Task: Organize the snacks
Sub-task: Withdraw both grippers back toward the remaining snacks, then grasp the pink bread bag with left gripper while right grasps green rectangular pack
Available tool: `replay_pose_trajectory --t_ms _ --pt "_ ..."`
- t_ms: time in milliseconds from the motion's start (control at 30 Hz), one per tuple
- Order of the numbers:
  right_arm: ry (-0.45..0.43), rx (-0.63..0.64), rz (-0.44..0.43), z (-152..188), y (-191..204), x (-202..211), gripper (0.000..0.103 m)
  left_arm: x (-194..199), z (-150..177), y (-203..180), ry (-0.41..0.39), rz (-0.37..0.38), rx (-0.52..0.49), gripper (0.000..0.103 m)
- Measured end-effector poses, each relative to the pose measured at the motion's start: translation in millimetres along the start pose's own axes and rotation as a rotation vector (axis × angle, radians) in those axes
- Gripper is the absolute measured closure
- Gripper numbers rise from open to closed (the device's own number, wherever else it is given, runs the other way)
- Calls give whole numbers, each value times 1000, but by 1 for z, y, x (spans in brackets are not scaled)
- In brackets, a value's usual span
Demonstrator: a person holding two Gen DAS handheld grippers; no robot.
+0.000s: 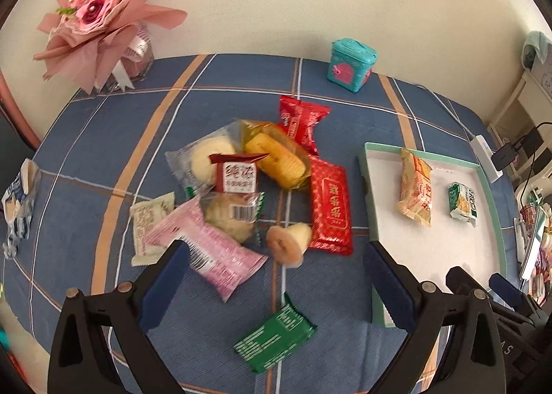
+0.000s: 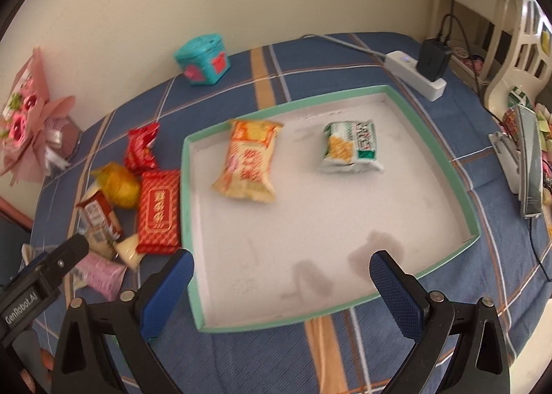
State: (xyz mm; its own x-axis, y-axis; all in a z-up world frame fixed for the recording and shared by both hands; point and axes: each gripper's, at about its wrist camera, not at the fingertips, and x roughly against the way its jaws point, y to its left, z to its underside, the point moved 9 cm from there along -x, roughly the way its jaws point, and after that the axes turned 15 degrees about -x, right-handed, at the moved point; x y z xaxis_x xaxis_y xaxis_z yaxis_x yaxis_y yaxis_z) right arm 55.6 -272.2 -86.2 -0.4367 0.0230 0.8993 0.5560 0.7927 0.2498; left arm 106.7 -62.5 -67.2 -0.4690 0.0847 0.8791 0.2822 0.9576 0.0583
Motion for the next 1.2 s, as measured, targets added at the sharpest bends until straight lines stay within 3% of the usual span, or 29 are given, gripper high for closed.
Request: replay_pose_trajectory --t_ms 233,500,800,1067,1200 --pt "44 87 -50 25 42 -3 0 0 27 25 33 -9 56 3" --pt "121 203 -40 56 77 -21 0 -21 62 55 143 -65 109 3" --pt "213 266 -24 85 90 -44 0 -39 93 72 237 -95 146 3" --pt "244 358 -43 107 107 -46 0 -50 118 89 297 -106 214 3" --pt "228 422 -10 115 112 -47 0 -54 126 99 308 -108 256 3"
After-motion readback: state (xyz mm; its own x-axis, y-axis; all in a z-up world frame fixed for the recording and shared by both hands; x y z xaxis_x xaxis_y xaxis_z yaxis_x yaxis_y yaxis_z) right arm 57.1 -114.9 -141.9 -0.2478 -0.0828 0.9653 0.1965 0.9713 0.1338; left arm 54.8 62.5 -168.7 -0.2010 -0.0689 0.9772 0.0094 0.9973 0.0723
